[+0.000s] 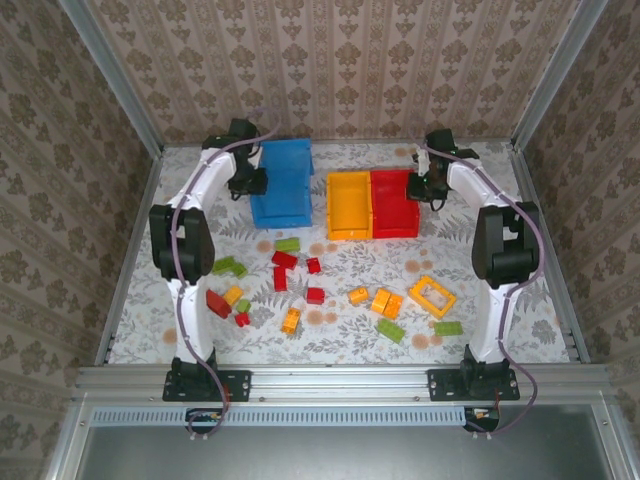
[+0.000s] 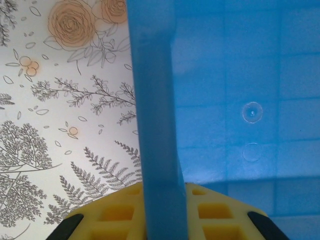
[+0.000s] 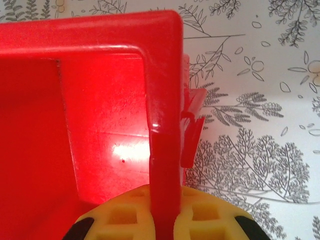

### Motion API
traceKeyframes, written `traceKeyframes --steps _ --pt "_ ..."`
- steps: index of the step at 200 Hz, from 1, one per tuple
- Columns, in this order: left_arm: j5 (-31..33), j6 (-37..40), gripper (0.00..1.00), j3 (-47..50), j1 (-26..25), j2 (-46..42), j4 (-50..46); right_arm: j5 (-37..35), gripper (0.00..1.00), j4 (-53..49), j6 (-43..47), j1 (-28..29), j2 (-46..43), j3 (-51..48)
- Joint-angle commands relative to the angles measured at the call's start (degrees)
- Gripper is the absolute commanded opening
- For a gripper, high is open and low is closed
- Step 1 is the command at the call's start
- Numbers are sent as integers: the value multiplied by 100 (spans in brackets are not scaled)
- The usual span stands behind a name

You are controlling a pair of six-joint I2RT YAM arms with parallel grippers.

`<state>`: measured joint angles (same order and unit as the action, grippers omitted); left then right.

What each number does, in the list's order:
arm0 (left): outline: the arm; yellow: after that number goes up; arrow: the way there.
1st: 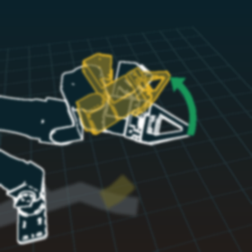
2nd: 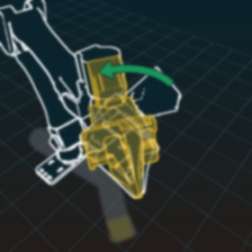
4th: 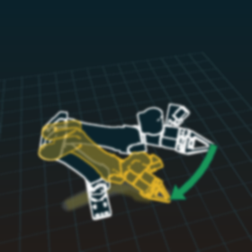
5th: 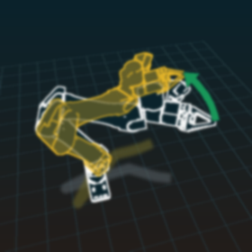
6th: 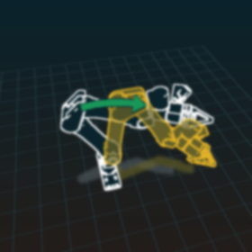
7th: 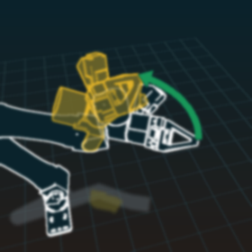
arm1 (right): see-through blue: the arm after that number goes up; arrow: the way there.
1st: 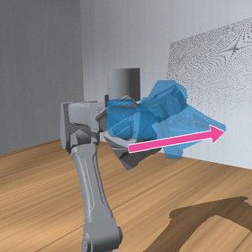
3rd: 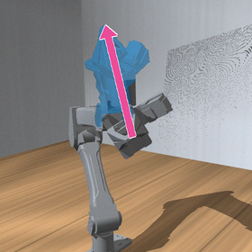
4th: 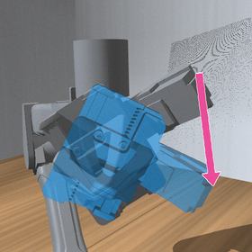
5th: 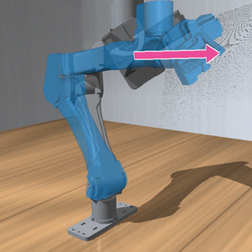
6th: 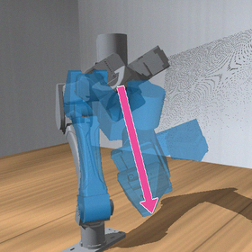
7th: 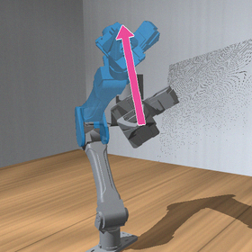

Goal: Sort the legos into containers by color

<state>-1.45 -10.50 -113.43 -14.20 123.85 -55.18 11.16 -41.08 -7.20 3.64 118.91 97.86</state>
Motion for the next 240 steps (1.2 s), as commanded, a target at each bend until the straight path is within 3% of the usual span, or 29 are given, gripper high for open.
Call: traceKeyframes --steps 1,56,89,116,167,192,240 --pt "245 -229 0 -293 -34 153 -203 73 0 -310 166 -21 283 461" --pt "348 -457 0 -320 -75 292 -237 119 2 -406 53 -39 657 899" --pt "267 -539 0 -373 -75 298 -276 139 21 -461 -64 -39 645 961" --pt "251 -601 16 -480 -75 203 -366 38 42 -431 -175 -47 397 871" --pt "295 -716 45 -387 -79 -350 -372 -92 53 -214 -642 -113 -365 520" --pt "364 -846 51 -168 -75 -765 -310 -256 54 -67 -978 -116 -894 119" --pt "150 -983 51 990 -183 -1998 77 -321 52 364 -1931 -100 -2260 -1131"
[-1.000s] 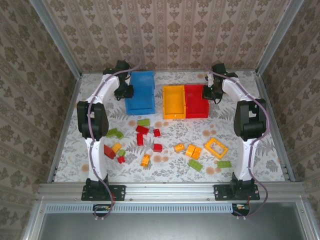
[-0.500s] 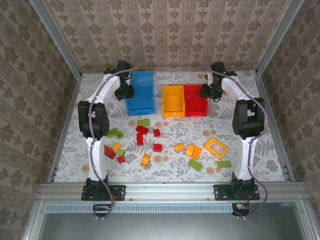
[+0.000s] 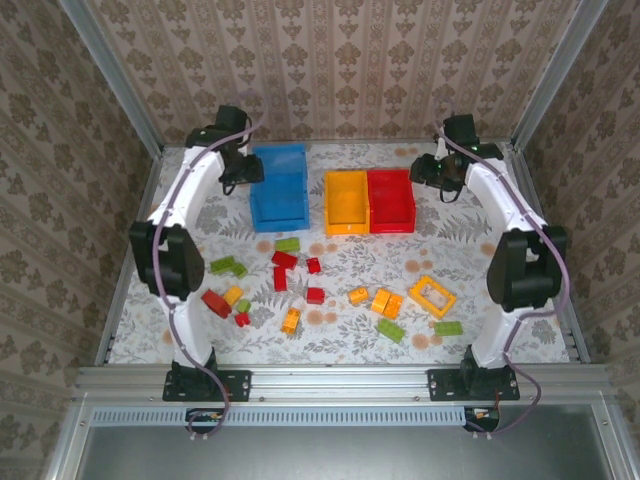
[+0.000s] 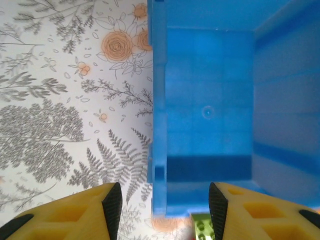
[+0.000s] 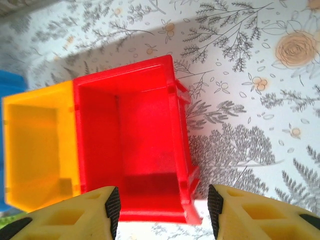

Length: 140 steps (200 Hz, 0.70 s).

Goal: Sort the legos into containers by color

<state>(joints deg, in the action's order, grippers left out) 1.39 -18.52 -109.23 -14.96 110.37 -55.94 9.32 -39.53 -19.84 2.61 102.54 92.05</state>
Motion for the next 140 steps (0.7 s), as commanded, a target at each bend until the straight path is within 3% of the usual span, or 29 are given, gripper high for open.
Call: traceKeyframes --steps 1,41,72,103,140 --pt "-137 -184 51 610 -109 -680 163 -130 52 209 -678 2 -644 -584" --pt "185 -670 51 1883 -320 -1856 -263 227 52 134 -913 310 -1602 -1312" --pt "524 -498 51 2969 -561 -2524 -712 588 53 244 -732 1378 -2221 -1944" --pt "875 -415 53 3698 -809 -2584 -1290 904 58 1151 -816 2576 -2856 -2901" --pt "903 -333 60 4247 -991 -2319 -1187 1116 59 1578 -1120 3210 -2807 -3338"
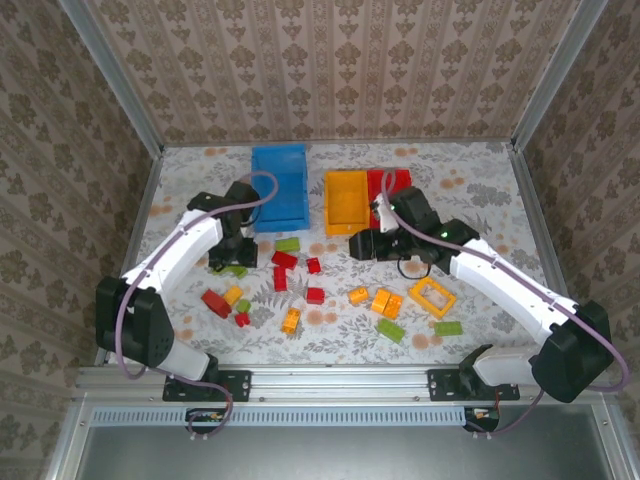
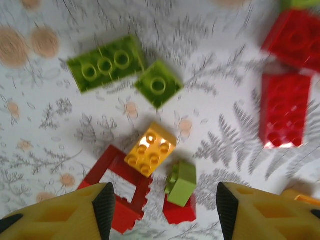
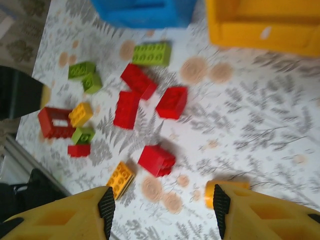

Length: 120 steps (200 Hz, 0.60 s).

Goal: Sort the legos into containers by color

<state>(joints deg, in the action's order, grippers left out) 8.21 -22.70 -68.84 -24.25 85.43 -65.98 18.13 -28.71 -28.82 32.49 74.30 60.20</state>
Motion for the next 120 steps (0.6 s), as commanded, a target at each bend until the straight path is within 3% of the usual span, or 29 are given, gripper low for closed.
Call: traceKeyframes --steps 1,70,104,120 --pt "223 92 60 223 -62 184 -168 235 59 492 -217 231 24 -156" --pt "352 639 59 274 -36 1052 237 460 59 626 -212 358 163 -184" --pt "308 385 59 181 -27 738 328 577 61 706 239 731 249 -31" --pt "650 -71 59 12 -7 382 123 573 61 834 563 1088 435 87"
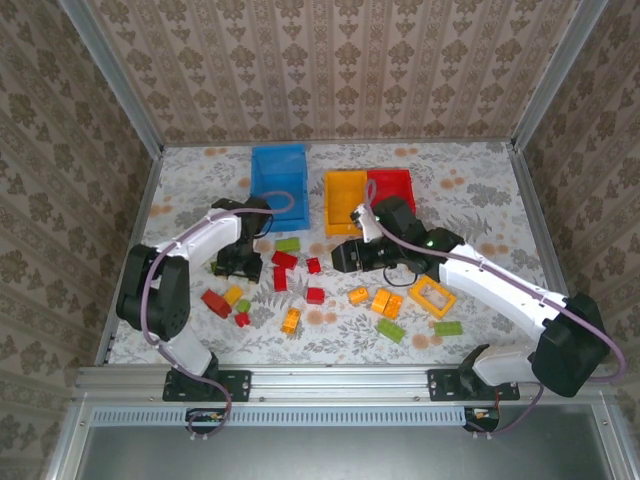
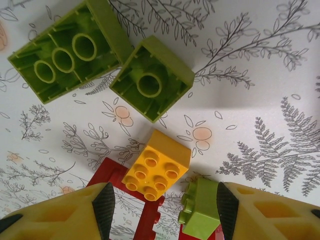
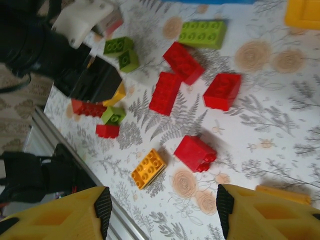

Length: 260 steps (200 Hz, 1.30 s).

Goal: Sort the legos into containers by color

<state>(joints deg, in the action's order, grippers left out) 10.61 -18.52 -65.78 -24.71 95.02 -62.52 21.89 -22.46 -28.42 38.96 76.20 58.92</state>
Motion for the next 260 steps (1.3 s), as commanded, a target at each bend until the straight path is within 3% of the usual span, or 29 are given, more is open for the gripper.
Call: traceKeyframes --steps 1,19,48,80,146,230,260 --pt "439 -509 59 -304 42 -610 -242 191 61 216 545 470 259 225" --pt "631 -1216 61 -409 265 -1246 -447 105 62 434 1089 1025 786 508" --pt "500 -2272 61 -515 1040 -2378 -802 -116 64 807 1759 1803 1897 1231" --pt "835 -2736 62 -996 1379 -3310 -1106 -634 70 936 2015 2366 3112 2308" --pt "1037 -2644 62 -1375 1458 -4086 -1320 -1776 71 -189 1686 2722 5092 4636" --pt "732 -2282 62 -1394 1522 -4443 -1481 -1714 67 -1038 1474 2898 6528 6575" --pt "684 -2178 62 -1360 1537 -4509 -1516 -1747 57 -1350 1394 2915 6870 7117"
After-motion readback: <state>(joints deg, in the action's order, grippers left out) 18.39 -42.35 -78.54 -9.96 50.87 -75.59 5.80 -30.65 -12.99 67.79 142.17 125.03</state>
